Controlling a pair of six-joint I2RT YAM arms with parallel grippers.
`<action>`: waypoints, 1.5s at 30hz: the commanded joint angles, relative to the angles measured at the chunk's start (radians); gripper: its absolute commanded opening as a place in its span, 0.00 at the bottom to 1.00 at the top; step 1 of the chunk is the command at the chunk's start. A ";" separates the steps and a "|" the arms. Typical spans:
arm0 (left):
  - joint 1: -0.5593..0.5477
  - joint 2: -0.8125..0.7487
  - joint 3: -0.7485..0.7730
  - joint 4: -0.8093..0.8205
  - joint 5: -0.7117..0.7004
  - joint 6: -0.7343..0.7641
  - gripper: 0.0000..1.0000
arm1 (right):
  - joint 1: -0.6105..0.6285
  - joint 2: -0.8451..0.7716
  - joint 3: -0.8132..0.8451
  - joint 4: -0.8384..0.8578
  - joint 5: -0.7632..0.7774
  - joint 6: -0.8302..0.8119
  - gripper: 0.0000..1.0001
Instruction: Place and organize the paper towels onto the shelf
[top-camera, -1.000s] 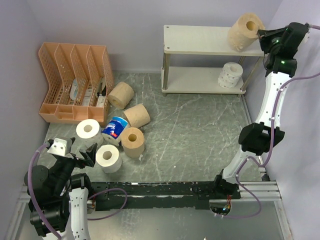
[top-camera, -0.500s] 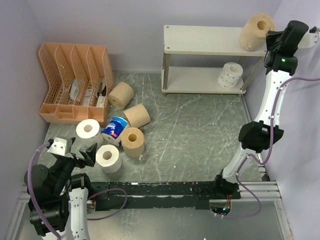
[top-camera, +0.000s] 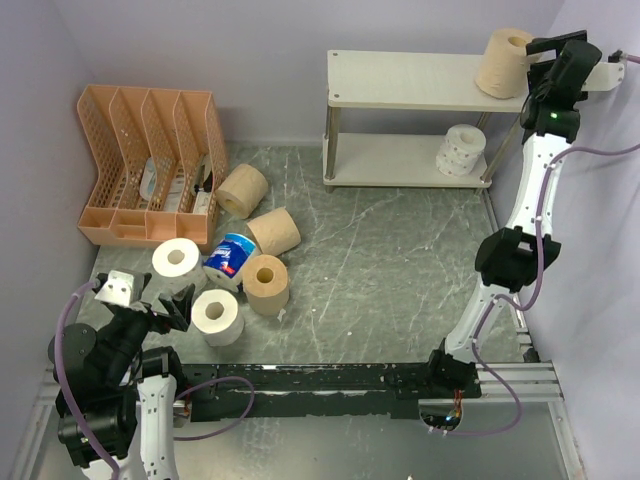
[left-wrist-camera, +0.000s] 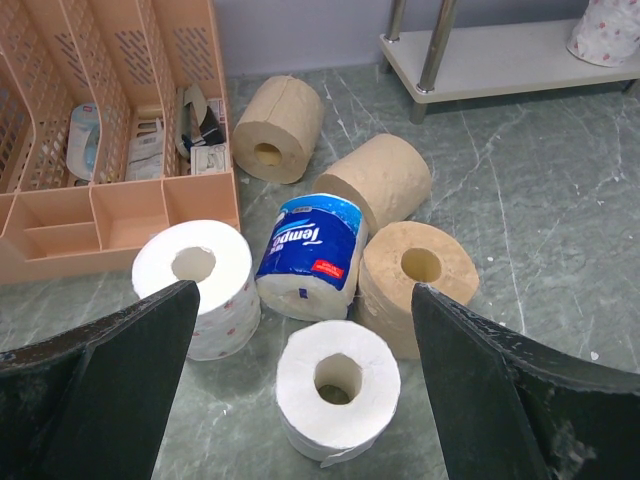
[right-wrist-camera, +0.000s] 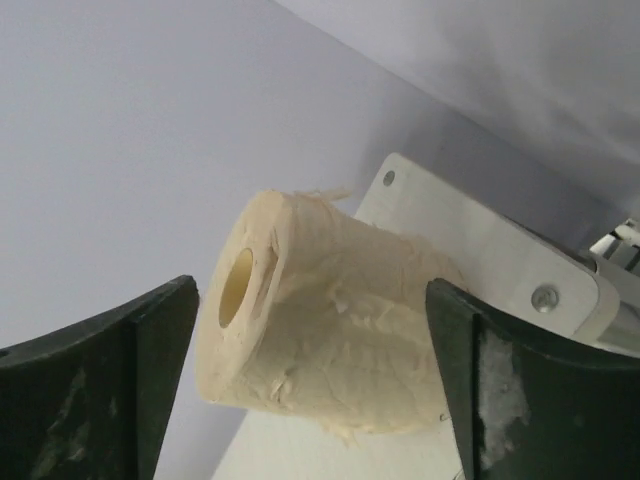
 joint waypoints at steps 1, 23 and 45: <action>-0.007 0.014 0.001 0.025 -0.006 -0.003 0.99 | 0.005 -0.023 -0.018 0.142 -0.049 -0.026 1.00; -0.005 0.022 0.001 0.023 -0.030 -0.013 0.99 | 0.504 -1.423 -1.859 0.399 -0.380 0.000 0.72; -0.005 0.023 0.003 0.019 -0.041 -0.016 0.99 | 1.153 -0.672 -1.881 0.921 -0.310 0.099 0.62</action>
